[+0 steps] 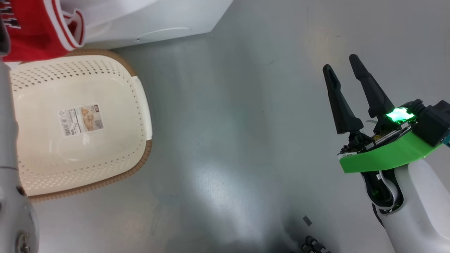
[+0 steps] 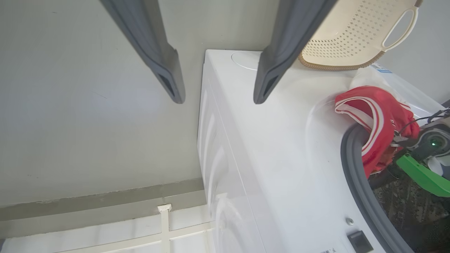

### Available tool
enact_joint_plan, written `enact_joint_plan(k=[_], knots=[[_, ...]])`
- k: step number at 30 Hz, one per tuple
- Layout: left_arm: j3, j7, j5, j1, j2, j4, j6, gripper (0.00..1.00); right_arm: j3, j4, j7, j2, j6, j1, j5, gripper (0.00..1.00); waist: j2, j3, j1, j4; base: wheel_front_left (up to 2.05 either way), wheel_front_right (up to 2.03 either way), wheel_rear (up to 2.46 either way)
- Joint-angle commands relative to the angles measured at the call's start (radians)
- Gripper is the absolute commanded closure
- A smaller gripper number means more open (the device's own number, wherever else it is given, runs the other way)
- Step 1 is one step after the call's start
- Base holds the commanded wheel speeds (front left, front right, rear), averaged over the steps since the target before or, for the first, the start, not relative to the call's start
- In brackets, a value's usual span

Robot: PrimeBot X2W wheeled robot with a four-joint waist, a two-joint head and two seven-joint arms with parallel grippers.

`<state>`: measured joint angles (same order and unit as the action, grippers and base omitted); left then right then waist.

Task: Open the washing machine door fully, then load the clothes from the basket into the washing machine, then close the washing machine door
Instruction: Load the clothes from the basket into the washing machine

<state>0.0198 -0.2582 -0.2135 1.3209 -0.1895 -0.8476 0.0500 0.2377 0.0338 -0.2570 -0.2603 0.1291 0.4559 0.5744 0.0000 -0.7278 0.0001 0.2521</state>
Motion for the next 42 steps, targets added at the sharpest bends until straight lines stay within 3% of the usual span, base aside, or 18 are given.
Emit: enact_joint_plan(k=[1,20,27,34,42], knots=[[-0.006,-0.004,0.012,-0.034,-0.034,0.033,0.008,0.0,0.014,-0.019,-0.005,-0.015,0.002,-0.014,0.008,0.0,0.0,0.006,-0.0001,-0.011,0.0,0.0,0.0],[0.042,-0.004,0.056,-0.27,-0.012,0.223,0.027,0.0,0.017,-0.015,-0.005,-0.013,0.002,-0.024,0.011,0.0,0.0,0.087,-0.0001,-0.058,0.0,0.0,0.0],[0.024,-0.004,0.041,-0.461,-0.007,0.403,0.031,0.0,0.006,-0.015,-0.005,-0.006,0.002,-0.032,0.015,0.0,0.0,0.097,-0.0001,-0.065,0.0,0.0,0.0],[-0.007,-0.004,0.034,-0.685,0.04,0.621,0.012,0.0,-0.008,-0.027,-0.005,-0.012,0.002,-0.036,0.017,0.0,0.0,0.099,-0.0001,-0.083,0.0,0.0,0.0],[-0.05,-0.004,0.011,-0.858,0.09,0.773,0.016,0.0,-0.023,-0.034,-0.005,-0.025,0.002,-0.037,0.016,0.0,0.0,0.108,-0.0001,-0.105,0.0,0.0,0.0]])
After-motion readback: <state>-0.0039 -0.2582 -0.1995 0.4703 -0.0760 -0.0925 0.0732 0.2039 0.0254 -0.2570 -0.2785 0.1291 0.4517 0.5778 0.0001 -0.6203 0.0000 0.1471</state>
